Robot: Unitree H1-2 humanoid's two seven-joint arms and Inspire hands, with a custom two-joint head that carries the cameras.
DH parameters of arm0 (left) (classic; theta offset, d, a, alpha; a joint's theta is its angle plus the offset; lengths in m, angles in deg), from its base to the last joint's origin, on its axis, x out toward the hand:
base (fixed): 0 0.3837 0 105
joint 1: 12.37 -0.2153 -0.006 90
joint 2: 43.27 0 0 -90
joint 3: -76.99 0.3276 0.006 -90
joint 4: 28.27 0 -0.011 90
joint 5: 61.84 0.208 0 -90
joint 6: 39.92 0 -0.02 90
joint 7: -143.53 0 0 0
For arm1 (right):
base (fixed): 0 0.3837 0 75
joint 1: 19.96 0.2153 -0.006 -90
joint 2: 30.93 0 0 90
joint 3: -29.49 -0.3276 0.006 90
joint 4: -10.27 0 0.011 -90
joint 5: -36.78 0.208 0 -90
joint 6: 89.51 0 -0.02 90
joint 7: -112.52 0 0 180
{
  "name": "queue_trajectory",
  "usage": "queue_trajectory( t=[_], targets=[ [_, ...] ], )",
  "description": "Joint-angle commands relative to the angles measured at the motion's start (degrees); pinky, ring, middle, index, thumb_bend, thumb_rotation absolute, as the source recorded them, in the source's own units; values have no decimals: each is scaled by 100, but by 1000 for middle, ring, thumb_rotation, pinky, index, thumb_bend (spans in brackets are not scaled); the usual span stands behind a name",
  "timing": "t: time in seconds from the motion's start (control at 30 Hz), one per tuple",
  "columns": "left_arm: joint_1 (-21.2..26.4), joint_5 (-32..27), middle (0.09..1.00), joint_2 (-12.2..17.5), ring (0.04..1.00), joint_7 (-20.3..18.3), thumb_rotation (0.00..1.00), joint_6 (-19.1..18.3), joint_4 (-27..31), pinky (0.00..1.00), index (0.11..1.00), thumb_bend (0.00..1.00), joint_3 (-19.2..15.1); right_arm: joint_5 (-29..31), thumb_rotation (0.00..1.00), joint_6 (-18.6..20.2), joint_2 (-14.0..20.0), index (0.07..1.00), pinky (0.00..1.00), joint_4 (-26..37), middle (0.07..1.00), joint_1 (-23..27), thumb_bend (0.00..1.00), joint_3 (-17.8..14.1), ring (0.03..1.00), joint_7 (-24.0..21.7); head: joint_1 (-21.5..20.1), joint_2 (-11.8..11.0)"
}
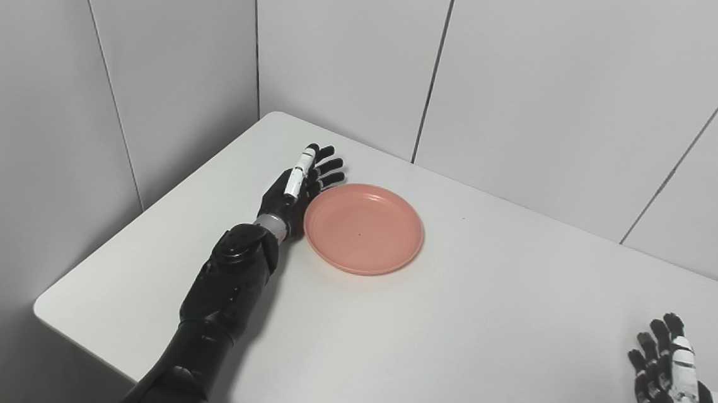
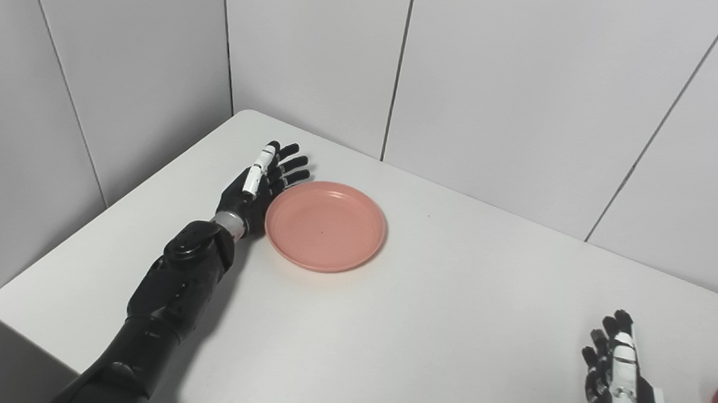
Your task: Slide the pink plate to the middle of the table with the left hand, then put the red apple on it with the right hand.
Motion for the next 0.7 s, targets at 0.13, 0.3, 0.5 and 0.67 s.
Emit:
queue_trajectory(
  t=[0.13, 0.3, 0.5, 0.67],
  targets=[
    [1, 12, 867, -102, 856, -94, 1000, -108, 65, 863, 856, 322, 109, -6, 1000, -275, -23, 1000, 1000, 68, 1000, 112, 161, 10, 1000, -75, -79, 26],
    [-55, 67, 868, -121, 860, -179, 1000, -122, 190, 867, 856, 327, 253, -27, 1000, -331, -5, 1000, 1000, 4, 1000, 117, 166, 25, 1000, -127, -129, 61],
    [-71, 48, 859, -161, 851, -203, 1000, -220, 309, 859, 847, 332, 315, 7, 1000, -290, -48, 1000, 1000, -7, 1000, 121, 187, 1, 1000, -127, -248, 107],
    [-85, 64, 845, -198, 839, -197, 1000, -285, 412, 842, 834, 342, 383, -19, 1000, -374, -76, 1000, 1000, -60, 1000, 126, 187, 16, 1000, -125, -385, 129]
  ],
)
